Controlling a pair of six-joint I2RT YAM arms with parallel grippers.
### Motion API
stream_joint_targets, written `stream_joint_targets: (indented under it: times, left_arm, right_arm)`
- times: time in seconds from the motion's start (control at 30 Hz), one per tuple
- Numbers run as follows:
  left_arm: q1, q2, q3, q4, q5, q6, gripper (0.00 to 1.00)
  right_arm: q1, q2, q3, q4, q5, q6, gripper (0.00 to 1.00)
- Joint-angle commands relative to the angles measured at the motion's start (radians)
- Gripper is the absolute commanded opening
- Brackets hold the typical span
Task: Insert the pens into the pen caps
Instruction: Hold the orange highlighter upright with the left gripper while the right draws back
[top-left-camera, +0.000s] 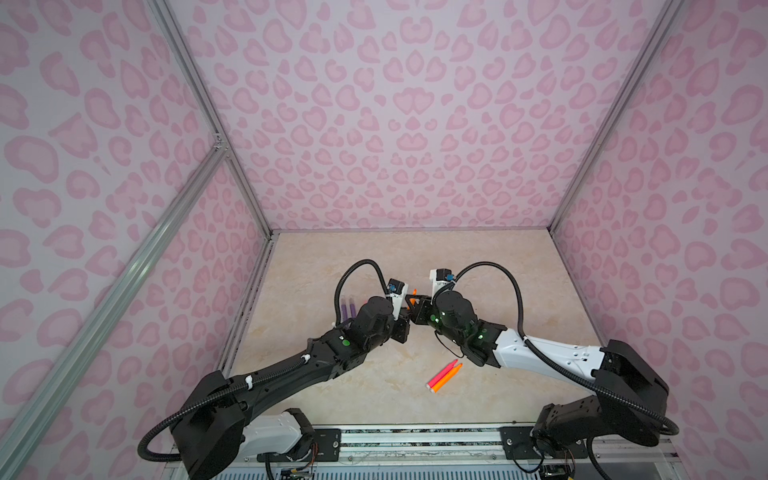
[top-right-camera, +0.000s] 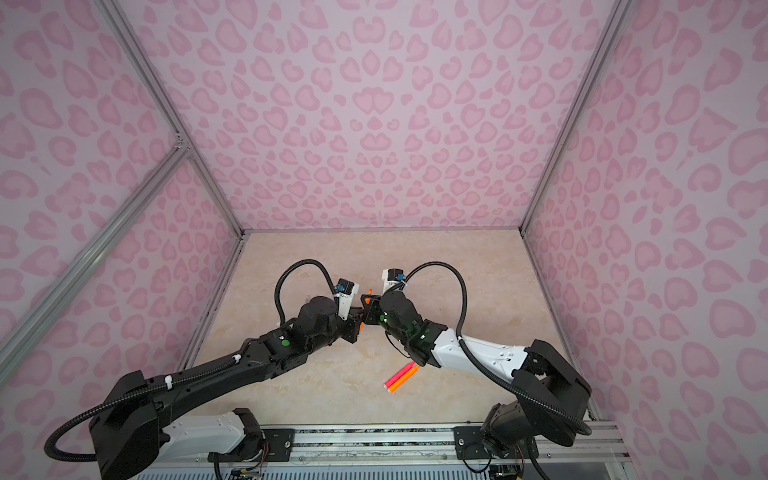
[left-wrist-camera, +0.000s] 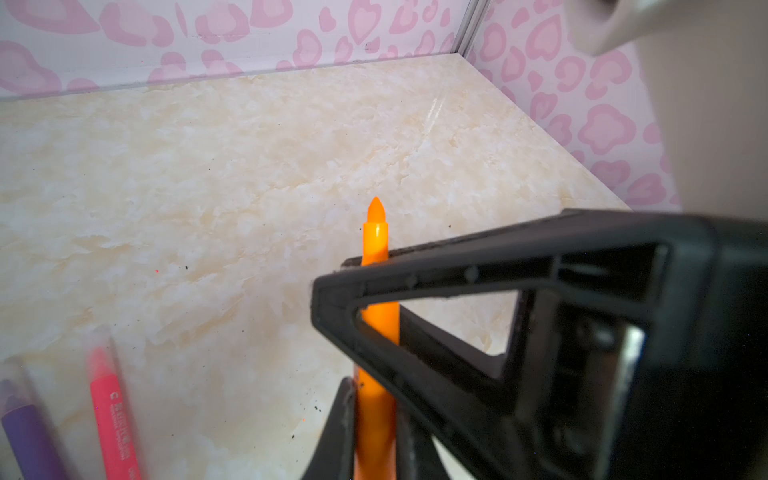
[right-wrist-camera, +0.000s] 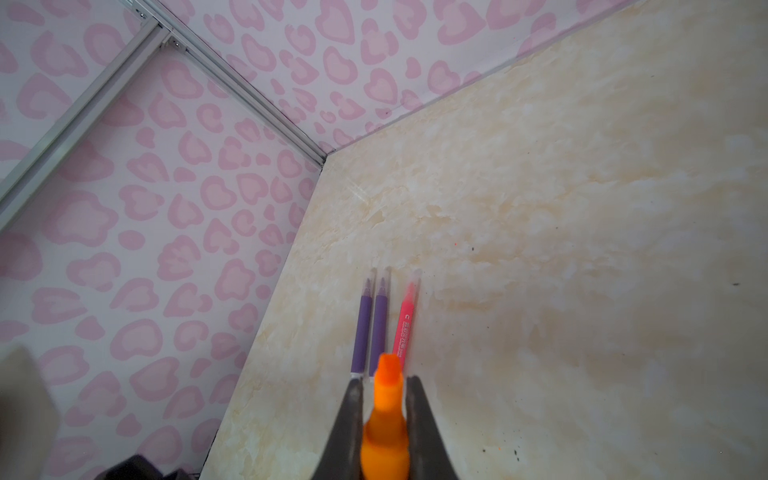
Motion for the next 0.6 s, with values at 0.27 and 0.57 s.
stream_joint_targets:
  times: [0.27, 0.57]
  left_arm:
    - [-0.01, 0.011, 0.006, 0.074, 0.057, 0.017, 0.33]
    - [-0.011, 0.032, 0.016, 0.073, 0.072, 0.015, 0.42]
  right_arm:
    - [0.002, -0.025, -0.02, 0.002, -0.012, -0.018, 0.0]
    - [0.002, -0.029, -0.022, 0.015, -0.032, -0.015, 0.0]
